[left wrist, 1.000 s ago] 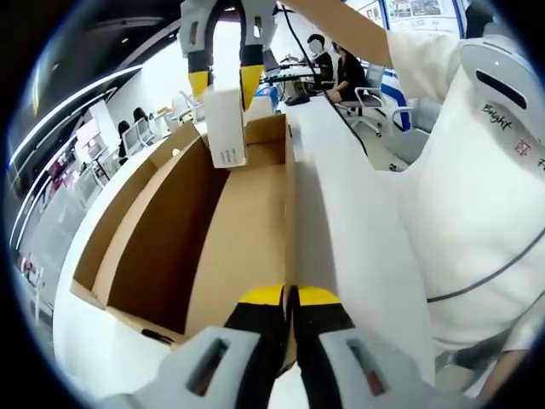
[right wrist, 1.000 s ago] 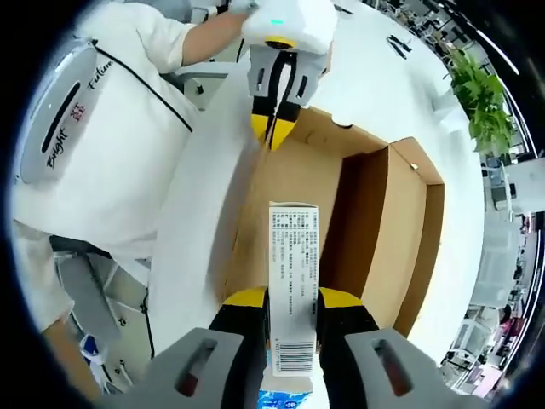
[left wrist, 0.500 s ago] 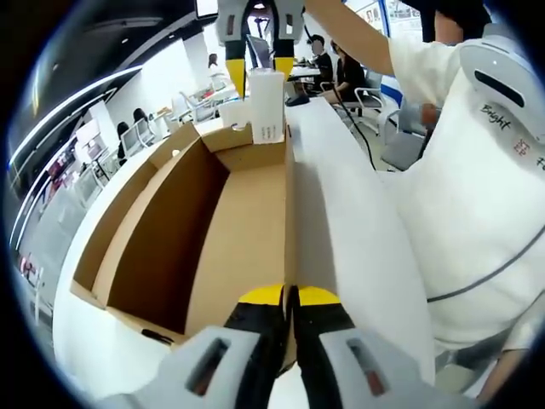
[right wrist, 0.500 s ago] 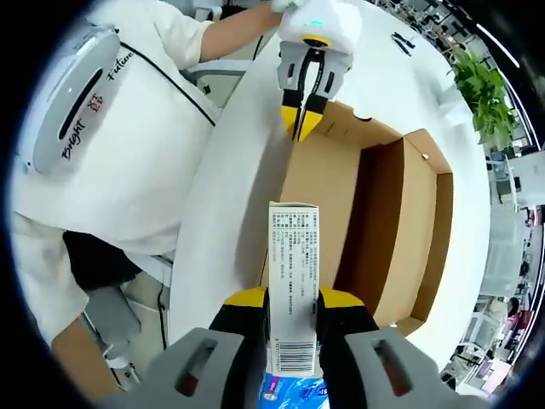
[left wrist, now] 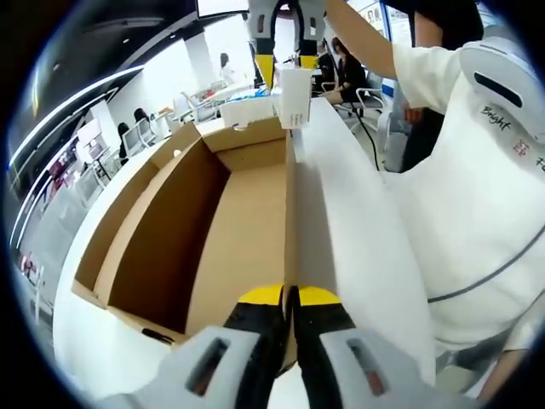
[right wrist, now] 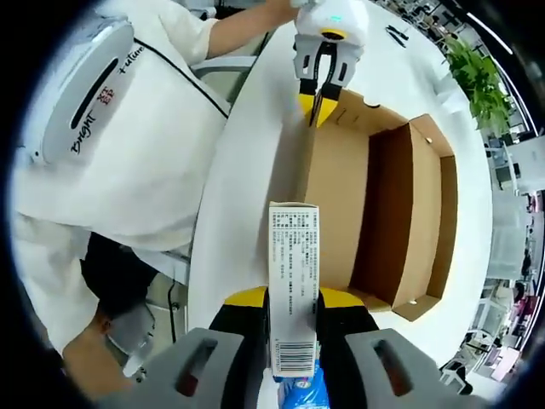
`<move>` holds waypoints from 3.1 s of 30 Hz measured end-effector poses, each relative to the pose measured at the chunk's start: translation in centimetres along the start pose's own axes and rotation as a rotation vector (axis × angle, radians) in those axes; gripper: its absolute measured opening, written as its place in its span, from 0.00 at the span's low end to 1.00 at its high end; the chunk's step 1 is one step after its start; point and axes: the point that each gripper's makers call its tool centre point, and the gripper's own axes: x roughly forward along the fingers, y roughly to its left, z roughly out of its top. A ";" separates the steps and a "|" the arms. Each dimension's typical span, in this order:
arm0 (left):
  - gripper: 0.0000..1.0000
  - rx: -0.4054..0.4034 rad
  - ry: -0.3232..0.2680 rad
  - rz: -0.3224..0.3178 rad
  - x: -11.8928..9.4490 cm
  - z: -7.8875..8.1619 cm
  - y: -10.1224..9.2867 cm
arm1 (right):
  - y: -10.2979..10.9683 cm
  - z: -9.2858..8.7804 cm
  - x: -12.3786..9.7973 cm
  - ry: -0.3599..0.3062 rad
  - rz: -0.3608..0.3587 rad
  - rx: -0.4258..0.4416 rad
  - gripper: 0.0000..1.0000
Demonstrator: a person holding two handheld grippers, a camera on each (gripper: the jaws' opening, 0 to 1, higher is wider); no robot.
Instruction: Operate the shoe box by opening the lid, removing the specified soft item, and placing it in the target area until the item is outside and the box remains undamaged.
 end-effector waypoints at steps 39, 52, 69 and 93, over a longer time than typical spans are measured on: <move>0.03 -0.009 0.003 0.000 0.1 0.0 0.1 | 5.4 -9.6 -2.1 0.051 0.021 0.218 0.19; 0.03 -0.010 0.001 -0.002 0.1 0.0 0.1 | 6.2 -11.5 -1.1 0.057 0.034 0.247 0.19; 0.03 -0.014 0.002 -0.007 0.1 0.0 0.1 | 6.8 -12.9 3.6 0.011 0.030 0.257 0.20; 0.03 -0.010 -0.002 0.000 0.1 0.0 0.1 | 7.5 -14.4 7.1 0.027 0.048 0.290 0.20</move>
